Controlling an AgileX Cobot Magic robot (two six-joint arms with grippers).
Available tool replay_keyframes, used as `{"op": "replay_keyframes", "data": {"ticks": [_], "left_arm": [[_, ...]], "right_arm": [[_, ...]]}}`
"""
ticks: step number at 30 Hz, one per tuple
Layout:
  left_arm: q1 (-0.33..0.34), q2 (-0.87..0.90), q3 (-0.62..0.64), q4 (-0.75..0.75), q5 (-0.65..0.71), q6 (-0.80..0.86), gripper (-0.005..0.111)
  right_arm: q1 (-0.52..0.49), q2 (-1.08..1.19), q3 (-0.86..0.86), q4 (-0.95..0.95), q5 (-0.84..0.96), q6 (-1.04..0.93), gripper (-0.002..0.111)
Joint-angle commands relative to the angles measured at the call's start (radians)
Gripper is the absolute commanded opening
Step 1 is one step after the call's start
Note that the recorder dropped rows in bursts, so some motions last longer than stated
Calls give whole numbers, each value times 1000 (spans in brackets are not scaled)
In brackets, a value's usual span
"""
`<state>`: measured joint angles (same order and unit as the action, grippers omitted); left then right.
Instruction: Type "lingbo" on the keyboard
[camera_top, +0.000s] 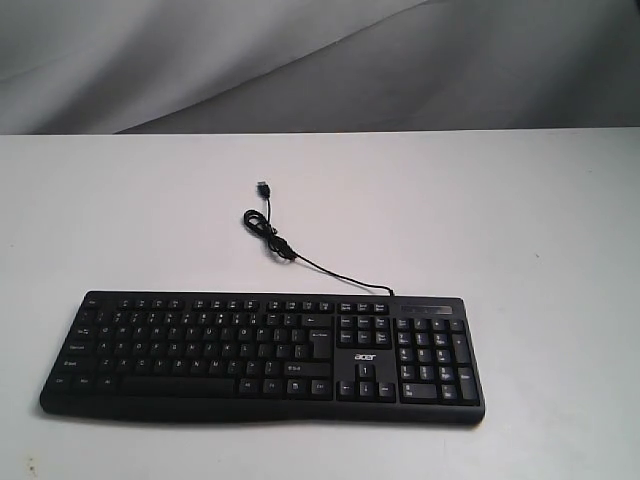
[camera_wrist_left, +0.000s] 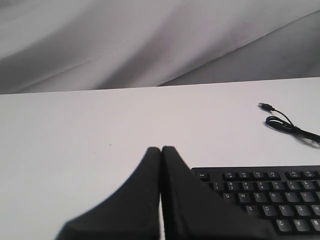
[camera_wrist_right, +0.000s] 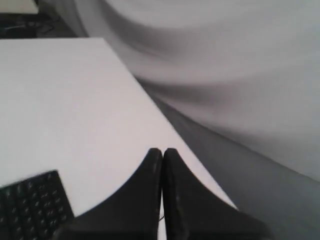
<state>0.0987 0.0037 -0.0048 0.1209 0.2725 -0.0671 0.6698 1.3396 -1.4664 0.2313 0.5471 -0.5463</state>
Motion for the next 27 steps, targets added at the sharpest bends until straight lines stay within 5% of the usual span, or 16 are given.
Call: {"op": "replay_keyframes", "data": {"ticks": [1, 7, 14, 27], "left_arm": [[1, -4, 5, -4, -7, -2, 1], [1, -4, 5, -4, -7, -2, 1], [1, -4, 5, -4, -7, -2, 1], [1, -4, 5, -4, -7, -2, 1]], "right_arm": [[-85, -74, 5, -62, -110, 249, 0], [-340, -228, 19, -152, 127, 563, 0], [-687, -713, 536, -295, -37, 563, 0], [-729, -1250, 1076, -314, -124, 607, 0]]}}
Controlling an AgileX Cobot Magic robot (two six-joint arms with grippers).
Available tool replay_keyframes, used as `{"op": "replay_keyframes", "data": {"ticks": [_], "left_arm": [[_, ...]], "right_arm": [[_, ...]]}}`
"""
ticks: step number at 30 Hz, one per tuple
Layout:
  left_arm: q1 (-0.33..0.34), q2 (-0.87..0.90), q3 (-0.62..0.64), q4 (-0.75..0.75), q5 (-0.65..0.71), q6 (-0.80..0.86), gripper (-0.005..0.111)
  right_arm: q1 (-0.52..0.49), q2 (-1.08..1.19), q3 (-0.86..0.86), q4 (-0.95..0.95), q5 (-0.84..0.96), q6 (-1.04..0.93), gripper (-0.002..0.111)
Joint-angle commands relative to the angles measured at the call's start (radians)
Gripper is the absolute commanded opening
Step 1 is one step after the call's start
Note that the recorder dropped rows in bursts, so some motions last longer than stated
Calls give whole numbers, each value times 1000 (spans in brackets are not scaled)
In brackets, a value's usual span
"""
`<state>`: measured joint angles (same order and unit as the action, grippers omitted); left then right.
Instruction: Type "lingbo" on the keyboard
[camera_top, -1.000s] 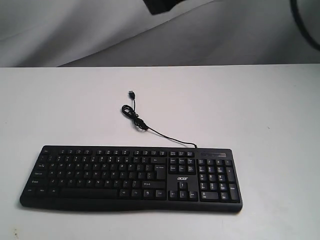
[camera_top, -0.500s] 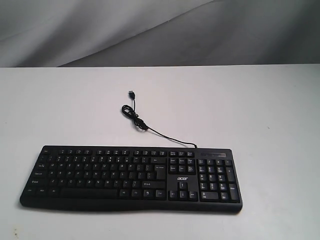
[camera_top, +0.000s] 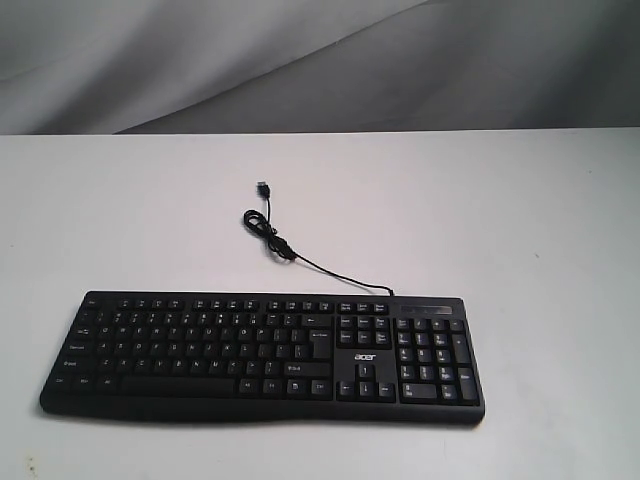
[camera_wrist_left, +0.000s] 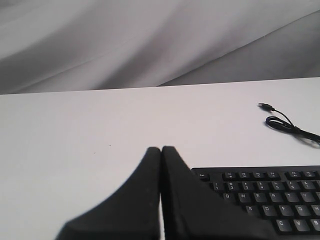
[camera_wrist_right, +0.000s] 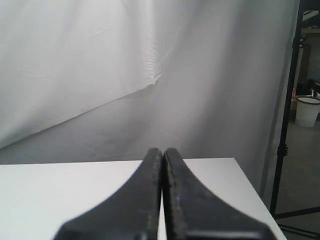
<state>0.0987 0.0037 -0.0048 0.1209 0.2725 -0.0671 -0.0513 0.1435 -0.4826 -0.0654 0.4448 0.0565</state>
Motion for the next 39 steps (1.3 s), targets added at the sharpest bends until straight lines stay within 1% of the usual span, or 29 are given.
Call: {"op": "replay_keyframes", "data": {"ticks": [1, 6, 13, 15, 16, 18, 26, 39], "left_arm": [[1, -4, 5, -4, -7, -2, 1], [1, -4, 5, -4, -7, -2, 1], [1, -4, 5, -4, -7, -2, 1], [1, -4, 5, -4, -7, -2, 1], [1, -4, 5, -4, -7, -2, 1], [1, -4, 5, -4, -7, -2, 1], [1, -4, 5, -4, -7, -2, 1], [1, -4, 5, -4, -7, -2, 1]], "right_arm": [[-8, -80, 148, -17, -40, -15, 0], [-8, -144, 316, -17, -143, -57, 0], [-8, -144, 483, -11, -179, -57, 0], [-8, -144, 483, -9, -179, -50, 0], [-8, -144, 483, -7, -137, -50, 0], [-8, -144, 483, -7, -115, -50, 0], [-8, -144, 483, 25, -117, -48, 0], [-8, -144, 483, 25, -117, -50, 0]]}}
